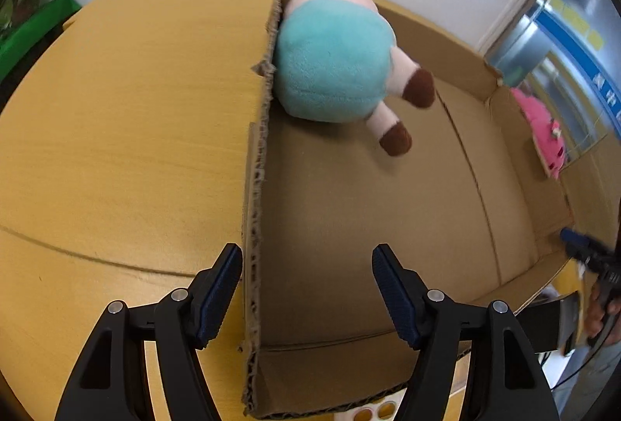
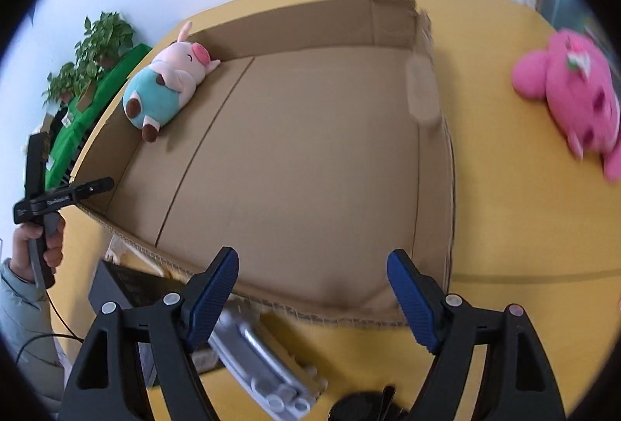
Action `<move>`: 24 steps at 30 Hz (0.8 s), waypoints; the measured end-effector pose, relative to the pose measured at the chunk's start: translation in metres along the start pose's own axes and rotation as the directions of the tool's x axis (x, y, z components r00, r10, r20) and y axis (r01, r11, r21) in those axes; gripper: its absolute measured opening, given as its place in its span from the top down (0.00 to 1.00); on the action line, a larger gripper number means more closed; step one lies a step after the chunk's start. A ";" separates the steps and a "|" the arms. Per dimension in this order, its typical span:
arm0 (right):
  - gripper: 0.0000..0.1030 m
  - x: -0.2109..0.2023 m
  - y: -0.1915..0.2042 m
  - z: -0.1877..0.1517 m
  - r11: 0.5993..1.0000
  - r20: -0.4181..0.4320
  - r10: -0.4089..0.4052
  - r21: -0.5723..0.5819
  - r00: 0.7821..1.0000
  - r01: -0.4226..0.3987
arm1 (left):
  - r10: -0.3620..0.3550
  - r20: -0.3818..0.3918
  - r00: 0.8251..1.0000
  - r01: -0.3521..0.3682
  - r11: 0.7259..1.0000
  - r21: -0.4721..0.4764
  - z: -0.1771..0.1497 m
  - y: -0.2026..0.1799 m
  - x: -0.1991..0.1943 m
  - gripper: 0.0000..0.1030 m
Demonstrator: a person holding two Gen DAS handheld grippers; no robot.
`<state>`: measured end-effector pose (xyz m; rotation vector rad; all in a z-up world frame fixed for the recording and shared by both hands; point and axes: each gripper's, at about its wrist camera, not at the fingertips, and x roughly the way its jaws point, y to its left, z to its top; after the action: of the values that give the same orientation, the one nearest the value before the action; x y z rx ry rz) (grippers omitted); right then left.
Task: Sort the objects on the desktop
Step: 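Withdraw both grippers and move them to the black UGREEN charger box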
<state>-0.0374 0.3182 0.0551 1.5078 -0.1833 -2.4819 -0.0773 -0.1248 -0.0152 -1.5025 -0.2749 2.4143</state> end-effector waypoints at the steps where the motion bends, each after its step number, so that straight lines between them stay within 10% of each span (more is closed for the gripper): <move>1: 0.25 0.002 0.003 -0.001 1.000 0.027 0.002 -0.014 1.000 -0.002 | 0.001 0.008 1.000 -0.001 1.000 -0.010 -0.003 0.001 -0.003 0.29; 6: 0.25 -0.018 0.020 -0.024 0.999 0.110 -0.034 -0.019 0.993 0.036 | 0.190 0.168 0.967 -0.192 0.981 -0.001 -0.019 -0.021 -0.044 0.29; 11: 0.22 -0.089 0.056 -0.056 0.996 0.336 -0.075 -0.012 0.939 0.084 | 0.067 0.356 0.932 -0.107 0.990 0.093 -0.042 -0.080 -0.109 0.17; 18: 0.22 -0.081 0.117 -0.072 0.998 0.412 -0.055 -0.015 0.909 0.067 | -0.032 0.431 0.902 -0.057 0.980 0.192 -0.071 -0.146 -0.115 0.18; 19: 0.22 -0.078 0.120 -0.073 0.998 0.405 -0.055 -0.009 0.912 0.065 | -0.029 0.449 0.893 -0.067 0.978 0.197 -0.078 -0.153 -0.114 0.30; 20: 0.23 -0.071 0.125 -0.071 0.998 0.399 -0.051 -0.005 0.916 0.058 | -0.039 0.453 0.891 -0.063 0.976 0.207 -0.081 -0.156 -0.113 0.83; 21: 0.27 -0.065 0.129 -0.070 0.999 0.399 -0.039 -0.002 0.916 0.043 | -0.068 0.424 0.903 -0.034 0.973 0.229 -0.082 -0.160 -0.109 0.96; 24: 0.99 -0.053 0.136 -0.069 0.999 0.394 -0.029 -0.025 0.919 0.043 | -0.118 0.359 0.926 0.036 0.973 0.227 -0.081 -0.167 -0.098 1.00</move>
<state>0.0653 0.2016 0.0996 0.9888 -0.1814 -2.7778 0.0595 0.0003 0.0831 -0.9194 -0.1372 2.5541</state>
